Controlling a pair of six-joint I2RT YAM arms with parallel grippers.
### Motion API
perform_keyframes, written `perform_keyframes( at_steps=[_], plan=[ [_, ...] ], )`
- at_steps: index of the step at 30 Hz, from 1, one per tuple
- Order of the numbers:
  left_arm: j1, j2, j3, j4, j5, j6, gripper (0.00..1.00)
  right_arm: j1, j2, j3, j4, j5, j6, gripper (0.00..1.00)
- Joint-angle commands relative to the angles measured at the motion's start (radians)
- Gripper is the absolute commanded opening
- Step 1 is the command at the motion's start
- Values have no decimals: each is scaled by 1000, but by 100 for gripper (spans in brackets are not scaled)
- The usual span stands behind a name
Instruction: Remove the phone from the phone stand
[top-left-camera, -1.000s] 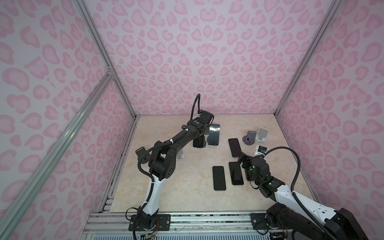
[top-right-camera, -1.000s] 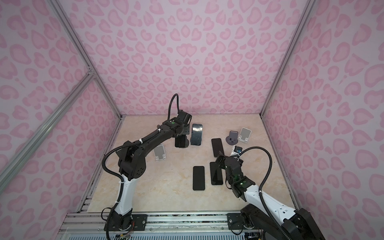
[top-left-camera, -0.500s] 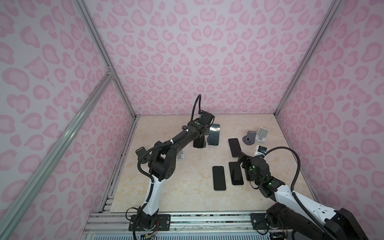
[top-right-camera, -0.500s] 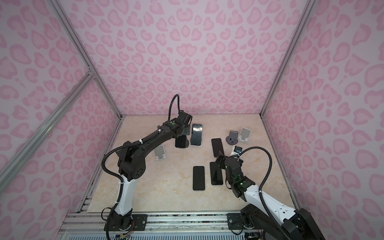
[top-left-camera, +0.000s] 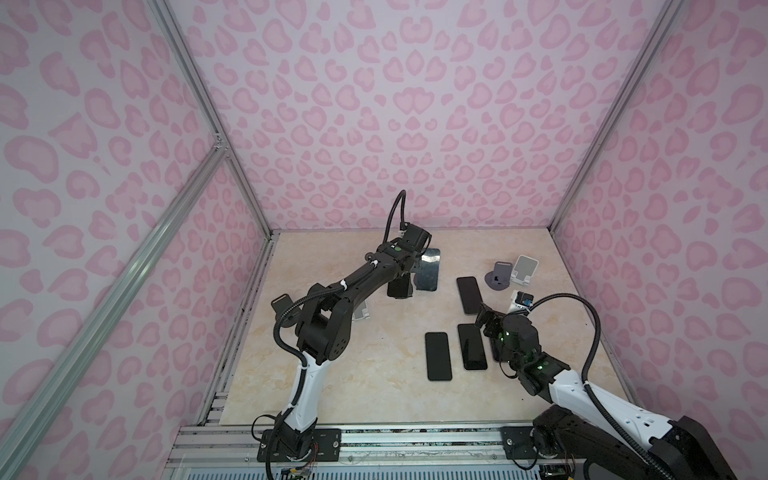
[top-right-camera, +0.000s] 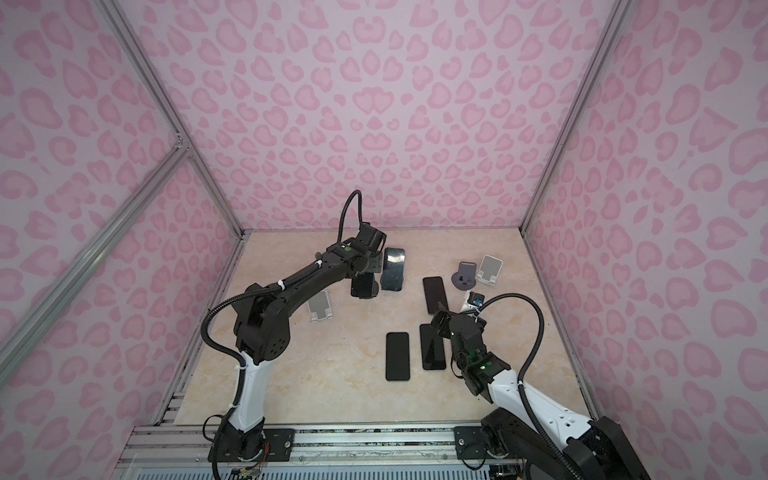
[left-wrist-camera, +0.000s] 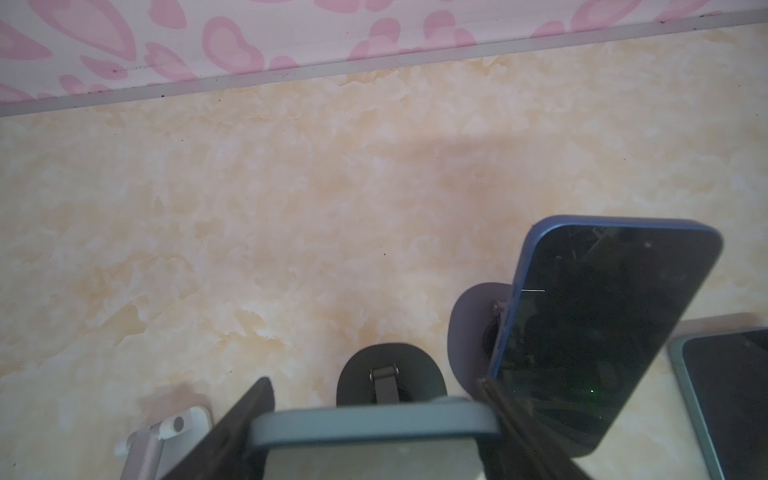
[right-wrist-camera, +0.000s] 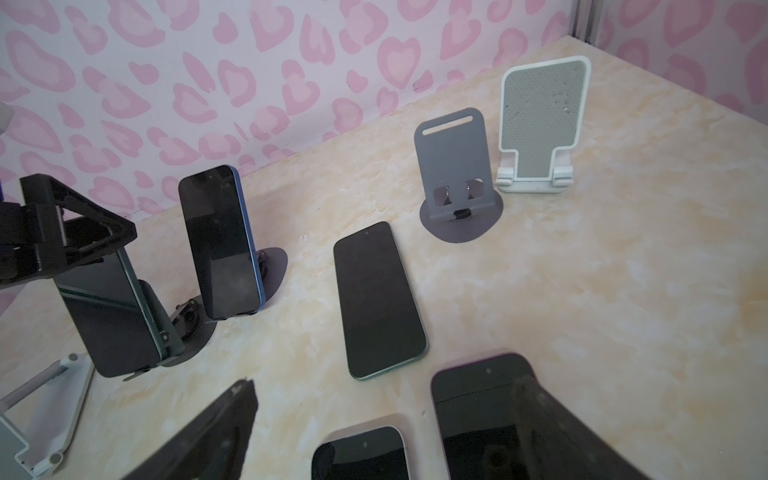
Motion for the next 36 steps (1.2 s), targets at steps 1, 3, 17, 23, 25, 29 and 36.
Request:
perform_keyframes(
  at_steps=[1,3,17,23,25,29,36],
  plan=[
    [1,-300,-1,7,-8,21,62,1,3,3,6,6,-9,98],
    [1,-309,-2,3,-7,25,62,1,2,3,7,6,-9,98],
    [1,-372,-28,-5,3,48,61,2,8,4,10,4,-9,98],
    [1,-387,-36,-7,9,52,60,3,11,4,10,3,-9,98],
    [1,-389,-36,-9,10,55,60,2,11,5,11,4,-9,98],
    [1,-396,-40,-13,12,57,60,3,13,4,10,4,-9,98],
    [1,-409,-64,-23,23,56,60,3,14,6,12,4,-9,98]
  ],
)
